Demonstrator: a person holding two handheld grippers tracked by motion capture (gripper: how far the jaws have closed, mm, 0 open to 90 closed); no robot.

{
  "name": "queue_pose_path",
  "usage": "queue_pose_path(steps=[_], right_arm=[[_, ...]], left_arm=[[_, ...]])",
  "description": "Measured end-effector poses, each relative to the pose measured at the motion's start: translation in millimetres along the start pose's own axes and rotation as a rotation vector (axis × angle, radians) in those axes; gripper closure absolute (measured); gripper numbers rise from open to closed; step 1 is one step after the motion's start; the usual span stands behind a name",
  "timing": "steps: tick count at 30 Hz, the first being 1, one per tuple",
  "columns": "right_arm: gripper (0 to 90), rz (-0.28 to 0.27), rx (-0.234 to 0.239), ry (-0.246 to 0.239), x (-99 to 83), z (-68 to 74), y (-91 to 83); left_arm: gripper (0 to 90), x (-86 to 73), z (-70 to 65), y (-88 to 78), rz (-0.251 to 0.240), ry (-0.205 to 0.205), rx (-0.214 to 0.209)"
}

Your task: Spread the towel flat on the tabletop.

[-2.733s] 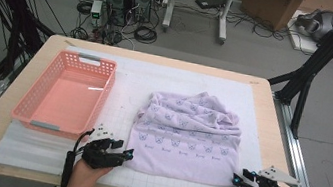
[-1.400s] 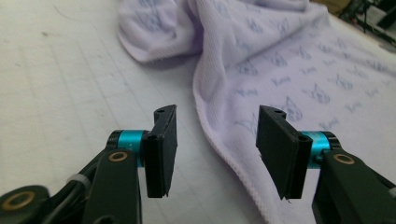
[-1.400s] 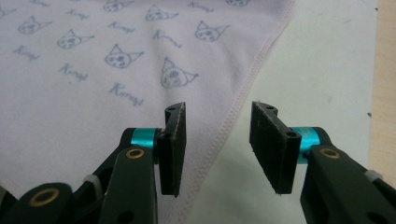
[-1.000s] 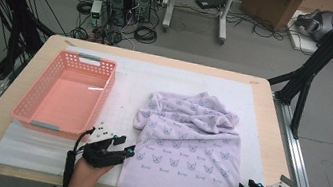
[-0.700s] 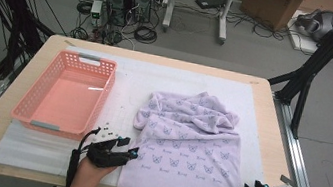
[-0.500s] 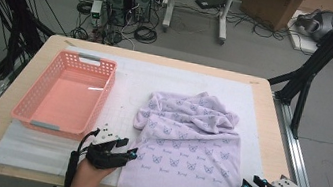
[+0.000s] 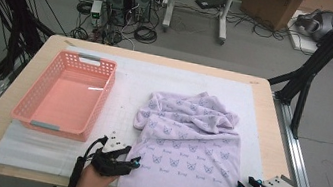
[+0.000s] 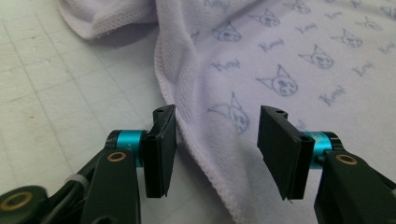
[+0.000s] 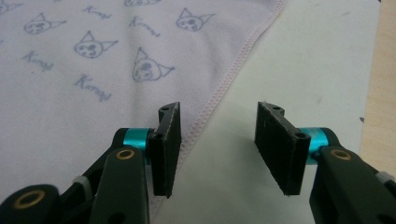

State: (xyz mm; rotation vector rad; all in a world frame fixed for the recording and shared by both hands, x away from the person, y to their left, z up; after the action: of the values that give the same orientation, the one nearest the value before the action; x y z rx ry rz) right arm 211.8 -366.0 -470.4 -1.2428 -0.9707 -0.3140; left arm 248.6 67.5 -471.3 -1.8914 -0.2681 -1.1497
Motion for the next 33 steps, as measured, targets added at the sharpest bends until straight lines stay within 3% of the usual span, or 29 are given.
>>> queue_pose_path(steps=[2,5,7,10,11,13,16,19,22,23,25,26,27,33], right_arm=[[50.3,-0.004,-0.003,0.008,-1.0,0.2,-0.7],[50.5,-0.009,0.014,0.011,-1.7,-1.2,-0.5],[52.0,-0.005,0.023,0.007,-1.2,-3.3,-0.3],[56.8,0.001,0.011,0.027,0.1,-3.7,-0.2],[60.0,0.01,0.003,0.03,0.9,-3.0,-0.6],[86.6,0.031,0.031,0.025,3.1,0.3,-1.9],[88.1,0.055,0.008,-0.023,3.4,10.0,-6.0],[88.4,0.06,0.046,-0.01,-5.5,13.5,-17.8],[88.3,0.077,0.057,-0.002,-11.6,15.4,-27.6],[87.3,0.078,0.063,0.0,-12.1,17.0,-28.5],[82.6,0.058,0.078,-0.005,-11.9,19.0,-29.1],[74.4,0.04,0.089,0.004,-11.2,19.4,-29.8],[71.7,0.023,0.08,0.01,-10.6,18.9,-30.6],[68.8,-0.034,0.043,0.023,-5.9,12.7,-31.3]], left_arm=[[48.0,-1.8,-3.1,-1.3,-0.004,-0.005,0.02],[50.7,-3.8,-8.4,-1.5,0.003,0.041,0.062],[57.7,-4.2,-9.6,-1.8,0.003,0.064,0.088],[76.8,-5.6,-10.3,-3.8,0.003,0.076,0.061],[84.4,-6.5,-11.1,-4.6,0.004,0.079,0.055],[85.4,-7.8,-10.2,-7.2,0.004,0.054,0.038],[85.7,-13.5,-8.5,-18.5,0.017,0.003,0.007],[85.7,-23.0,-14.0,-33.0,0.015,-0.028,-0.023],[84.2,-30.9,-24.2,-39.6,0.026,-0.013,-0.035],[80.7,-32.3,-26.7,-39.1,0.025,-0.002,-0.034],[65.2,-30.6,-27.9,-37.6,0.001,0.006,-0.027],[59.8,-29.0,-26.8,-37.4,-0.021,0.008,-0.021],[56.8,-26.8,-24.6,-37.6,-0.038,0.004,-0.015],[54.7,-1.5,3.8,-32.9,-0.134,-0.067,-0.021]])
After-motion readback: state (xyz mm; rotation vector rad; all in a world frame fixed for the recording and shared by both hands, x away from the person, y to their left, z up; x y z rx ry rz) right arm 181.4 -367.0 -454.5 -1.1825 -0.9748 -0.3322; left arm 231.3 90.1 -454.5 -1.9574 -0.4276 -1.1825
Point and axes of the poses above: each handheld gripper's, and its own axes: y roughly forward along the jaws, x roughly out of its top, z roughly to its left, the point moved 3 cm from there along y, roughly forward along the jaws, and after that the axes turned 2 degrees about -y, right-handed, at the moved point
